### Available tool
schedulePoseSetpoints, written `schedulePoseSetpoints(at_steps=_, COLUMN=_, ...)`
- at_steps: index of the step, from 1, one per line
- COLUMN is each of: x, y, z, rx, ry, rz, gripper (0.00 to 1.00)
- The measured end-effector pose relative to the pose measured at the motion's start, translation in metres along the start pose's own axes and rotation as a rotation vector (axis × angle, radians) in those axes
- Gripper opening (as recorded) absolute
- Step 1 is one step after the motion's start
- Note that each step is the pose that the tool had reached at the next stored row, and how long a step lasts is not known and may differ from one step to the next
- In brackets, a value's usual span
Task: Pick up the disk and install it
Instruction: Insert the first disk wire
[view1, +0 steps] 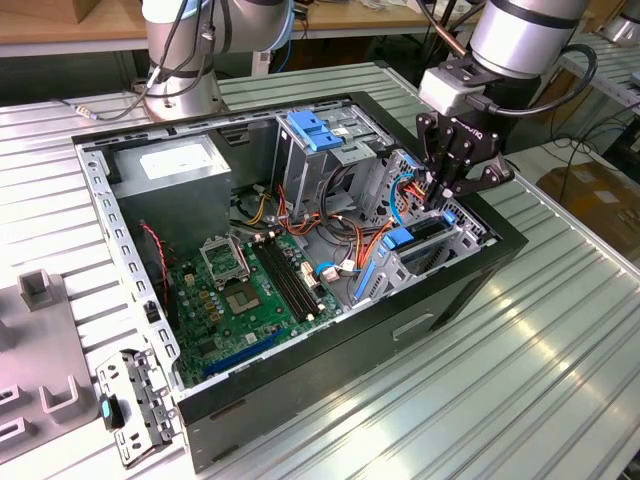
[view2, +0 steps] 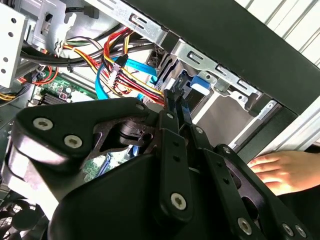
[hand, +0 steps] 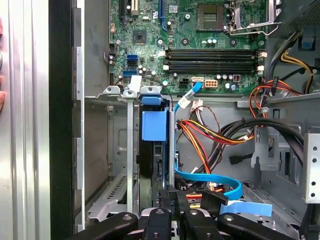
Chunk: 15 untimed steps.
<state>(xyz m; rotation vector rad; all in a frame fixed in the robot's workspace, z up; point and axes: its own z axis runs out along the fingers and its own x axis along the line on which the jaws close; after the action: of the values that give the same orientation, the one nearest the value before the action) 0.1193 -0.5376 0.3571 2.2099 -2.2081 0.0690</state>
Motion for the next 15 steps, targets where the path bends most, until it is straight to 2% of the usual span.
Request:
schedulePoseSetpoints(at_steps=9, x=0.0003, y=0.0009, z=0.0003, rx=0.0000, ry=0.0000, rz=0.000, gripper=0.16)
schedulePoseSetpoints(at_steps=15, x=0.0073, y=0.0013, z=0.0036, rx=-0.0002, ry=0.0001, rz=0.006, gripper=0.16)
